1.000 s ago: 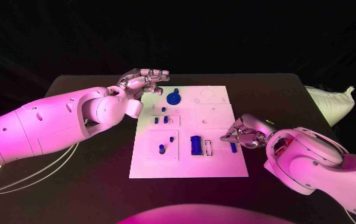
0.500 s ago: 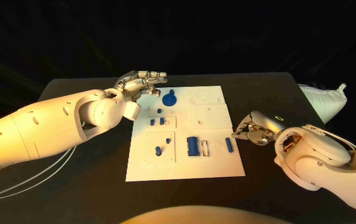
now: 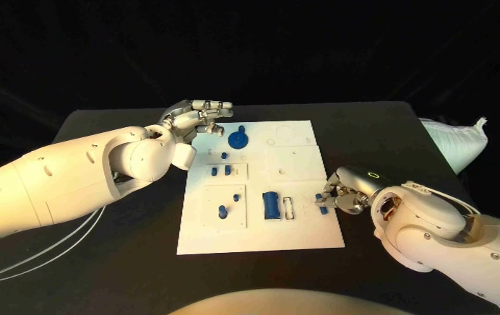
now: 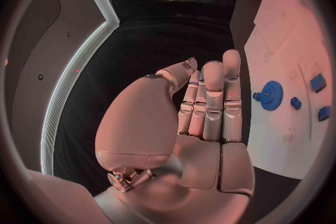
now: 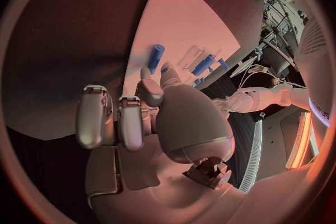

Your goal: Assemble the parts on the task board

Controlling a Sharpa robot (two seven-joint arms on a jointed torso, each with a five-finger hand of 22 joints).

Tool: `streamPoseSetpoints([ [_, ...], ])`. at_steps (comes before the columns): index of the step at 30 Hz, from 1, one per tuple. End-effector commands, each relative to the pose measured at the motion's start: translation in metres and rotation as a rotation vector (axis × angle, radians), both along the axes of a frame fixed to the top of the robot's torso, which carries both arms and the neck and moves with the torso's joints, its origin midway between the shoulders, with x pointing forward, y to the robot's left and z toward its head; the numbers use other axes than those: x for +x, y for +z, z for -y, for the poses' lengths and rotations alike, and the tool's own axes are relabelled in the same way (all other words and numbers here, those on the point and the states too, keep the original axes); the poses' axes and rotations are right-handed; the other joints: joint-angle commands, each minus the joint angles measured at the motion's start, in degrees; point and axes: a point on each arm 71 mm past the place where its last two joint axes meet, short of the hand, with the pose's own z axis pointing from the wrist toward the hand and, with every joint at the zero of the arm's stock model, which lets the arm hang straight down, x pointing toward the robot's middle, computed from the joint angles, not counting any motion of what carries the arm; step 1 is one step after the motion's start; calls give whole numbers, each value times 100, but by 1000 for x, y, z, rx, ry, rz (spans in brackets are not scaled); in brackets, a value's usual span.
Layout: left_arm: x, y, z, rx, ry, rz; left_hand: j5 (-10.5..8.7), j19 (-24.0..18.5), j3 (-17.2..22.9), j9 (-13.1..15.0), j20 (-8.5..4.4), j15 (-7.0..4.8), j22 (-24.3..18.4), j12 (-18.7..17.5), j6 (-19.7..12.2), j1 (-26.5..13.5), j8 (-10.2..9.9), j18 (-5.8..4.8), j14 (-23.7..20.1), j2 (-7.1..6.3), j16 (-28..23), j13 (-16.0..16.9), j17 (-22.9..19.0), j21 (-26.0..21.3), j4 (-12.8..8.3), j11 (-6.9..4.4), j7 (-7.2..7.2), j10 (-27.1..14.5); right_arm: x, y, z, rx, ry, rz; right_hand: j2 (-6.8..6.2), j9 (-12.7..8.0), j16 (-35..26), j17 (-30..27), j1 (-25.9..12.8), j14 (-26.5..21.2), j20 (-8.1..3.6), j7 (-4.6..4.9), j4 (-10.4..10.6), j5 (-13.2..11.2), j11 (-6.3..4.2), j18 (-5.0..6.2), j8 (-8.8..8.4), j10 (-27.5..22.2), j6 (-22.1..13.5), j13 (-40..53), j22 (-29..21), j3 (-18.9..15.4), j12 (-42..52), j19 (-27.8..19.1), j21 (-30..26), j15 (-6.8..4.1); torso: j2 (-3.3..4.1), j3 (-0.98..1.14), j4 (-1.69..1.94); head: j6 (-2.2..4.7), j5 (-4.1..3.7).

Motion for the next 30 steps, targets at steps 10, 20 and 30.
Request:
streamPoseSetpoints([
  [10,-1,1,2,-7,-19,5,21,-30,-21,-6,7,16,-6,13,-36,-47,-39,61,-34,3,-8,-6,-6,-28,2,12,14,-35,0,-5,-3,-150,71,34,-86,-3,-39,511,13,418,47,-7,37,-43,6,-91,-25,-34,71,-5,-4,9,-38,1,2,31,10,1,35,-24,3],
  [20,-1,1,3,-6,-24,3,21,-31,-28,-5,10,18,-10,22,-40,-48,-39,62,-42,6,-13,-5,-21,-34,1,13,14,-43,-1,-14,-12,-283,146,62,-164,14,-51,506,383,416,26,-41,-85,-194,-30,-91,-47,-52,145,-20,2,243,-88,-5,-3,-1,6,-1,60,-35,-14],
  [30,-1,0,3,-5,-28,2,21,-31,-28,-5,10,18,-10,22,-40,-48,-39,62,-42,6,-13,-5,-21,-34,1,13,14,-43,-3,-22,-15,-344,175,40,-240,17,-47,527,658,420,8,-56,-166,-227,-45,-94,-96,-68,202,-41,19,607,-149,0,1,-16,5,-5,72,-30,-28],
])
